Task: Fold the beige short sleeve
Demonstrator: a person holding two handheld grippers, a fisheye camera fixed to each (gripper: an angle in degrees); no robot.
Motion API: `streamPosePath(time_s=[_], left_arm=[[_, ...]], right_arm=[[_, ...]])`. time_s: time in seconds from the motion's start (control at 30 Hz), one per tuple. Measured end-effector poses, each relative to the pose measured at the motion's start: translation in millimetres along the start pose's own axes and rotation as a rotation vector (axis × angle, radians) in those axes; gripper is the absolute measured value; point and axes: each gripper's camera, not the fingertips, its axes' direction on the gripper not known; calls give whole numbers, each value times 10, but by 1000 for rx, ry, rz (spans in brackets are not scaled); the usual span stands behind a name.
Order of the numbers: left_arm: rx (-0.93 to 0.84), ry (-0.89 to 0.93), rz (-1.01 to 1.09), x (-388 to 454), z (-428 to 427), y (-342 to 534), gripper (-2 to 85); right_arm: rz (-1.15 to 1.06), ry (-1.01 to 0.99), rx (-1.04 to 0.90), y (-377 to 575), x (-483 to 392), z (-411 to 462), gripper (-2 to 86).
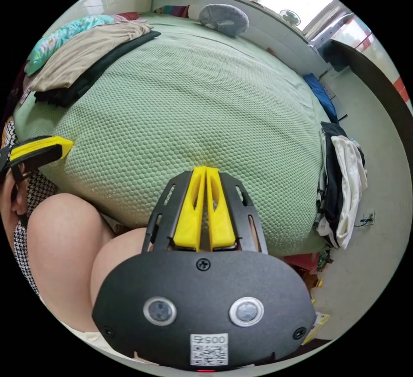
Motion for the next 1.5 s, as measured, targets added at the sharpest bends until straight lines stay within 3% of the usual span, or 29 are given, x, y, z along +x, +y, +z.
streamPosePath(time_s=[0.1,0.23,0.57,0.77,0.93,1.03,1.17,1.5], left_arm=[[155,-33,-102,-298,-486,80,11],[355,-230,-246,-846,-1103,180,65],[251,-386,-285,-1909,-1352,135,174],[245,-241,-371,-2181,-1343,134,174],[254,-291,-357,-2205,-1398,140,146],[308,-284,-421,-2253,-1524,194,87],[315,-106,-438,-2326,-1672,220,45],[340,-38,-205,-1559,-1838,50,32]], right_arm=[[4,-21,14,14,-15,44,-9],[7,-24,11,-5,-69,103,-9],[15,20,9,-44,-227,213,-9],[-37,58,-1,-80,-304,258,-9],[-51,69,-10,-108,-309,279,-10],[-62,78,-10,-117,-303,286,-10],[-54,79,-11,-134,-256,286,-10],[-45,58,-10,-159,-34,249,-10]])
